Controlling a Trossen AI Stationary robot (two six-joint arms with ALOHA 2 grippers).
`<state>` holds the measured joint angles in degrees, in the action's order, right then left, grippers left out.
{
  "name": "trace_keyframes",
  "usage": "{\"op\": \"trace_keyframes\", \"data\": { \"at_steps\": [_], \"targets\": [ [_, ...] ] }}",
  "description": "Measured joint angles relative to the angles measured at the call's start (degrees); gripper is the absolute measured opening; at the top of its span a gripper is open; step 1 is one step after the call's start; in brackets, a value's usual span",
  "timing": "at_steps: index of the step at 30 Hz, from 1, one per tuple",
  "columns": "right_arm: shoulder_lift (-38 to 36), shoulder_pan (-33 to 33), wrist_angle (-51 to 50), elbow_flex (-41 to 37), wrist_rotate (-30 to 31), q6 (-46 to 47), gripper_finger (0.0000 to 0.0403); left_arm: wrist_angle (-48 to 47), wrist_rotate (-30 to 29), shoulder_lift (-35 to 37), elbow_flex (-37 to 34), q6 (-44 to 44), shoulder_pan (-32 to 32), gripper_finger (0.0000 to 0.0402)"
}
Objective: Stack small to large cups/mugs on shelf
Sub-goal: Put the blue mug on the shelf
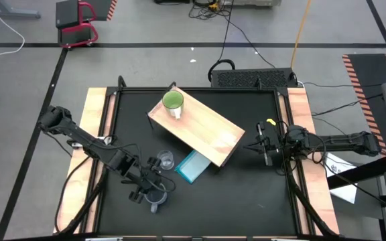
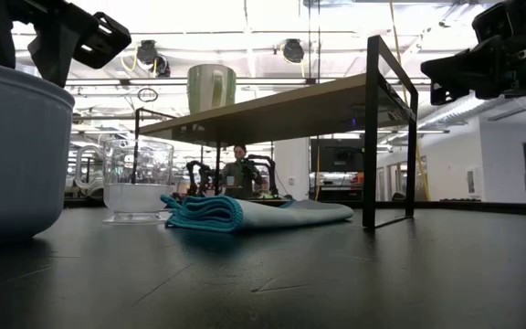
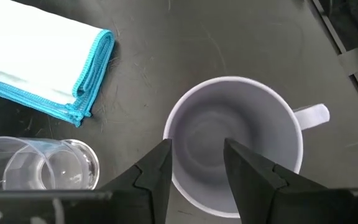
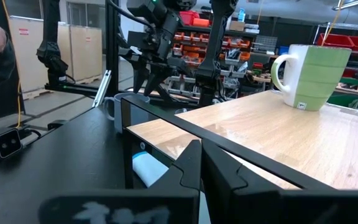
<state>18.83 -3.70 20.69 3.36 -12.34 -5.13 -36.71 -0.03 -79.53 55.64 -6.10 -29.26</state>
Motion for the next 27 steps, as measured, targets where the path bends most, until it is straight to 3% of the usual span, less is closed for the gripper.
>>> {"op": "trace_keyframes", "data": {
  "at_steps": [27],
  "targets": [
    [0.0,0.07,0.0,-0.01,-0.01,1.02,0.0,0.64,-1.96,-3.48,-0.04,3.09,0.37,0.0147]
  ]
}}
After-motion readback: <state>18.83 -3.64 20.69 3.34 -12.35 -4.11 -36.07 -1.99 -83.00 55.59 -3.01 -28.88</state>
